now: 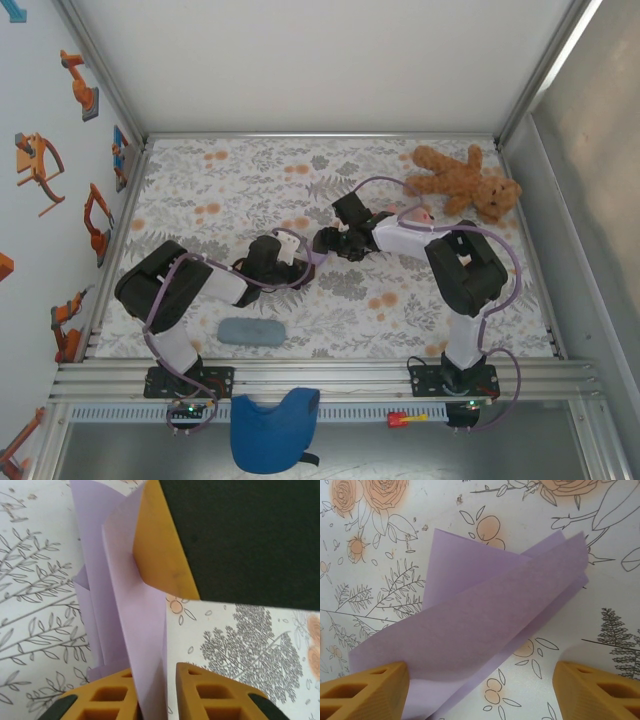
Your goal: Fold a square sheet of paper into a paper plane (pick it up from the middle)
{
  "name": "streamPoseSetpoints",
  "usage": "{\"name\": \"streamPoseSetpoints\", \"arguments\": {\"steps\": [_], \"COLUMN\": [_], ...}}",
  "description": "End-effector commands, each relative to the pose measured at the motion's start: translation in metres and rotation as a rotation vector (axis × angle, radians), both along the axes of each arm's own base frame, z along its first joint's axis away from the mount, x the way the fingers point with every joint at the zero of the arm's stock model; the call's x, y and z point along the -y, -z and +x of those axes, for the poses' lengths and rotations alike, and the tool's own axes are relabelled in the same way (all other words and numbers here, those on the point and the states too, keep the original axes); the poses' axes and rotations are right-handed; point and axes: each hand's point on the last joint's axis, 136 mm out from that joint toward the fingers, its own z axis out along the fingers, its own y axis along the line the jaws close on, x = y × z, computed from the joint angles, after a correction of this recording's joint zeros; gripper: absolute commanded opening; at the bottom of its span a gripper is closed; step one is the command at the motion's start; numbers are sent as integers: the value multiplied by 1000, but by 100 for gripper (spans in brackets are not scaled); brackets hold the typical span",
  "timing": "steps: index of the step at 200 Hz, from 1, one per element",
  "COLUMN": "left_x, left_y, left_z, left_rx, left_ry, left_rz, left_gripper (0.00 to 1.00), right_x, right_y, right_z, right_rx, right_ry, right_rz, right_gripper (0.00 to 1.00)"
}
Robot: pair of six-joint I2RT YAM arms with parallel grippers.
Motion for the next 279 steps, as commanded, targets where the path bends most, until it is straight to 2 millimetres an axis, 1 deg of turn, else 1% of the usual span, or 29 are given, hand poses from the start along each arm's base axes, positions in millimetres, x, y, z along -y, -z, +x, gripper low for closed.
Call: {"name": "streamPoseSetpoints", "arguments": {"steps": [1, 35, 77, 96, 123, 154, 164, 214, 255, 279], "left_x": [-3, -3, -5, -10, -20, -17, -18, -17, -17, -15], "left_y": [2, -13, -25, -29, -29, -32, -28, -20, -12, -11], "left_z": [-14, -9, -8, -6, -6, -11, -12, -12, -14, -14], "left_rx": [-98, -122, -156, -177, -226, -308, -331, -349, -364, -367], "left_ry": [13, -15, -43, -77, -139, -176, -190, -188, -183, -174], "left_rz": [0, -16, -26, -25, 1, -55, -60, -43, -26, -31], "left_gripper": [26, 32, 38, 40, 40, 37, 35, 27, 26, 21], "right_x": [11, 15, 16, 16, 16, 17, 17, 16, 17, 17], "right_y": [20, 25, 28, 27, 28, 27, 28, 26, 24, 25], "right_z": [-2, -4, -6, -7, -7, -8, -8, -8, -8, -9], "right_rx": [-23, -33, -44, -46, -48, -46, -47, -43, -42, -43], "right_ry": [6, 5, 4, 2, 1, 4, 5, 7, 10, 12], "right_rz": [-69, -89, -95, -97, -97, -96, -95, -88, -85, -85], "right_gripper": [75, 74, 73, 73, 73, 73, 73, 72, 72, 72]}}
